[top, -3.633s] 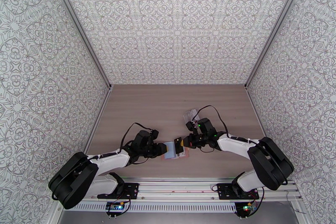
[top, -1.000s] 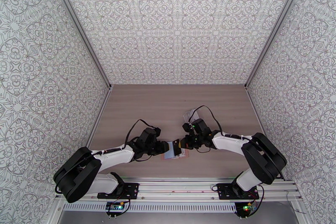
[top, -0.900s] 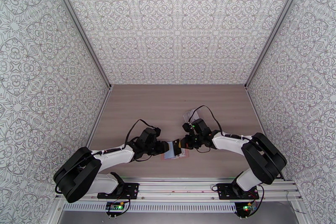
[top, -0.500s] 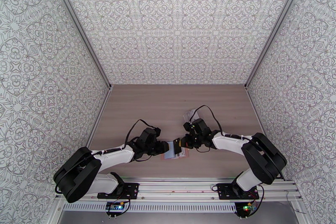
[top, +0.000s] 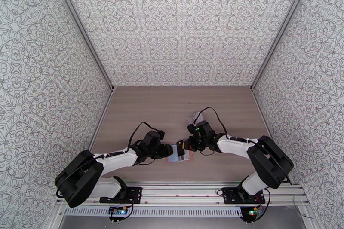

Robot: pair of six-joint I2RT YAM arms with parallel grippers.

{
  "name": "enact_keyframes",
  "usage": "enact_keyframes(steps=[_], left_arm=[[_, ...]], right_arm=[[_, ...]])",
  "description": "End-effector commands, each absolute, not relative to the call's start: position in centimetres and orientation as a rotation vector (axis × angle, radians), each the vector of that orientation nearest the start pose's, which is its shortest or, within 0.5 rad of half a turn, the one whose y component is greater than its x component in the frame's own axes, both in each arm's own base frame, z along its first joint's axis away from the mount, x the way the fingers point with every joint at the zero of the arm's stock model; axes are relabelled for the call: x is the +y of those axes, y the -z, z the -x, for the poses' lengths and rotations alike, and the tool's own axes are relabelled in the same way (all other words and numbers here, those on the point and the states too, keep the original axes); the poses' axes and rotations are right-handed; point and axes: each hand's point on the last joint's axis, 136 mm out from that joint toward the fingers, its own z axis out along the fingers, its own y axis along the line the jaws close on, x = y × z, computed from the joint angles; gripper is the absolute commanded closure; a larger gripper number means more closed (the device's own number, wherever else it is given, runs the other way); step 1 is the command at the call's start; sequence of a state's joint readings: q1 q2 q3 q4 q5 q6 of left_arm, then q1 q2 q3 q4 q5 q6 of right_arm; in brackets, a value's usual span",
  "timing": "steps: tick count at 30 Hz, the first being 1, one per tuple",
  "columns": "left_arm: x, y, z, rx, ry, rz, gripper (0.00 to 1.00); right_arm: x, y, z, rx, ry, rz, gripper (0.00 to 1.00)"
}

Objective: Put the credit cards into the card holder

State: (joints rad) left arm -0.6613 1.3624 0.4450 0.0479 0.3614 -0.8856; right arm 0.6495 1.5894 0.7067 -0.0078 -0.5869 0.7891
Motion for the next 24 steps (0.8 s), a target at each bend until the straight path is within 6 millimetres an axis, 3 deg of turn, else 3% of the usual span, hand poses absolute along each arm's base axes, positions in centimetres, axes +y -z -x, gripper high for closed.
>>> enact_keyframes(steps=[1, 24], left_arm=[[-23.4, -2.2, -20.2, 2.740, 0.982, 0.115, 0.57], [-23.4, -2.2, -20.1, 2.742, 0.980, 0.113, 0.57]], right_arm=[[29.6, -4.8, -22.6, 2.767, -1.246, 0.100, 1.00], [28.5, -4.7, -22.1, 2.765, -1.225, -0.002, 1.00]])
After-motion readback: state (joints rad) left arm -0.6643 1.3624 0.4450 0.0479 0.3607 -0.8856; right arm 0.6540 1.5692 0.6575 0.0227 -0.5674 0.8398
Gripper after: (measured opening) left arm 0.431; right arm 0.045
